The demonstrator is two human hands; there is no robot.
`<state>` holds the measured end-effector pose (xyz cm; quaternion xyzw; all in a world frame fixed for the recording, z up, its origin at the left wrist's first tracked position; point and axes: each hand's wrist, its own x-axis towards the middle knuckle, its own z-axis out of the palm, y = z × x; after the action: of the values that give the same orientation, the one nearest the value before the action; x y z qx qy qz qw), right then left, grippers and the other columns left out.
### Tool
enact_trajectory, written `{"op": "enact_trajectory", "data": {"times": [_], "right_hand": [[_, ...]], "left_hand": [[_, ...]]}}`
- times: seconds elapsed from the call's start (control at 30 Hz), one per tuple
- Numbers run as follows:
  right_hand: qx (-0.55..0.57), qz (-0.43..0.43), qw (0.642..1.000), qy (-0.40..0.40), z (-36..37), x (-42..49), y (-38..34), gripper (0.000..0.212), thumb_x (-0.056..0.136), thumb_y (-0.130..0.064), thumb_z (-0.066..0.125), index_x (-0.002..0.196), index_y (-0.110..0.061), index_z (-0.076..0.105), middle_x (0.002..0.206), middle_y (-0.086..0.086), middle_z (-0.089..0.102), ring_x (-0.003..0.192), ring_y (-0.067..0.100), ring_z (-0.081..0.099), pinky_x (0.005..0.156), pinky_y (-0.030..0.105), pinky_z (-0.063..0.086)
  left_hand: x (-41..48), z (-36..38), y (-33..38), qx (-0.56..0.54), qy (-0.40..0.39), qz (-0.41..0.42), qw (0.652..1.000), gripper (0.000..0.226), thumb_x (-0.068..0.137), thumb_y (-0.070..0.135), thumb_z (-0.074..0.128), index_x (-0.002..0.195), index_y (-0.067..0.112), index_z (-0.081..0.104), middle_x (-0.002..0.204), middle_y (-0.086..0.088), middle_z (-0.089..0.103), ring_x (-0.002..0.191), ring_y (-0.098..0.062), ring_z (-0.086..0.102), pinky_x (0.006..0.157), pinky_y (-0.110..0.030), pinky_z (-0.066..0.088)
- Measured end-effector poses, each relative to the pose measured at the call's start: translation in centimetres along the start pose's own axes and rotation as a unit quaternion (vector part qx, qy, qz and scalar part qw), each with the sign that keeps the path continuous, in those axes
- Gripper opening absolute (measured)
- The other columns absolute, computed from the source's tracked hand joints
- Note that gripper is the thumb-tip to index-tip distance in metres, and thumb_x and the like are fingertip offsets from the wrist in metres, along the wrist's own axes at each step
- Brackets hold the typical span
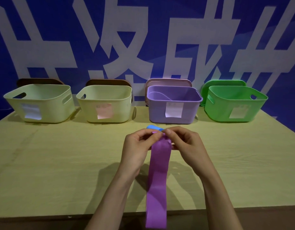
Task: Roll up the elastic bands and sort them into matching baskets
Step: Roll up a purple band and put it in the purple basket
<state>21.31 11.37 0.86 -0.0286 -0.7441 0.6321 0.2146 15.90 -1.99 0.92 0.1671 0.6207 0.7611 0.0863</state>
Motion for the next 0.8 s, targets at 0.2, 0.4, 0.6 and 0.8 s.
{"op": "enact_trajectory", "data": {"times": [0.2, 0.4, 0.6, 0.8], "right_hand": [[0.028, 0.002, 0.999, 0.016, -0.1, 0.1, 0.0, 0.013, 0.088, -0.008, 0.064, 0.081, -0.011, 0.074, 0.078, 0.002, 0.073, 0.07, 0.008, 0.064, 0.061, 0.02, 0.051], [0.034, -0.007, 0.999, 0.009, -0.1, 0.0, 0.2, 0.008, 0.081, -0.003, 0.069, 0.083, -0.008, 0.074, 0.082, 0.007, 0.074, 0.073, 0.01, 0.064, 0.066, 0.023, 0.052], [0.047, 0.008, 0.999, 0.003, -0.3, -0.1, 0.3, 0.011, 0.079, 0.0, 0.071, 0.085, -0.007, 0.074, 0.087, 0.01, 0.073, 0.08, 0.014, 0.066, 0.076, 0.032, 0.053], [0.029, -0.003, 0.999, 0.02, -0.2, 0.0, 0.0, 0.016, 0.075, 0.007, 0.072, 0.082, -0.007, 0.074, 0.085, 0.008, 0.074, 0.085, 0.019, 0.069, 0.085, 0.035, 0.054]], "left_hand": [[0.1, -0.3, 0.0, 0.016, -0.018, -0.003, 1.0, 0.008, 0.079, 0.007, 0.072, 0.082, 0.013, 0.075, 0.081, -0.005, 0.074, 0.078, -0.015, 0.068, 0.073, -0.028, 0.057], [0.2, -1.2, 0.3, -0.006, -0.062, -0.025, 0.998, 0.015, 0.079, 0.0, 0.069, 0.091, 0.008, 0.074, 0.086, -0.006, 0.075, 0.081, -0.012, 0.068, 0.071, -0.021, 0.054], [0.6, -1.7, 0.3, 0.018, -0.078, -0.005, 0.997, 0.03, 0.078, -0.005, 0.069, 0.105, 0.009, 0.066, 0.087, -0.001, 0.072, 0.083, -0.009, 0.067, 0.074, -0.017, 0.052], [0.2, -1.4, -0.8, 0.013, -0.088, -0.047, 0.995, 0.014, 0.085, 0.003, 0.065, 0.095, 0.009, 0.071, 0.089, -0.007, 0.072, 0.082, -0.012, 0.066, 0.07, -0.022, 0.053]]}}
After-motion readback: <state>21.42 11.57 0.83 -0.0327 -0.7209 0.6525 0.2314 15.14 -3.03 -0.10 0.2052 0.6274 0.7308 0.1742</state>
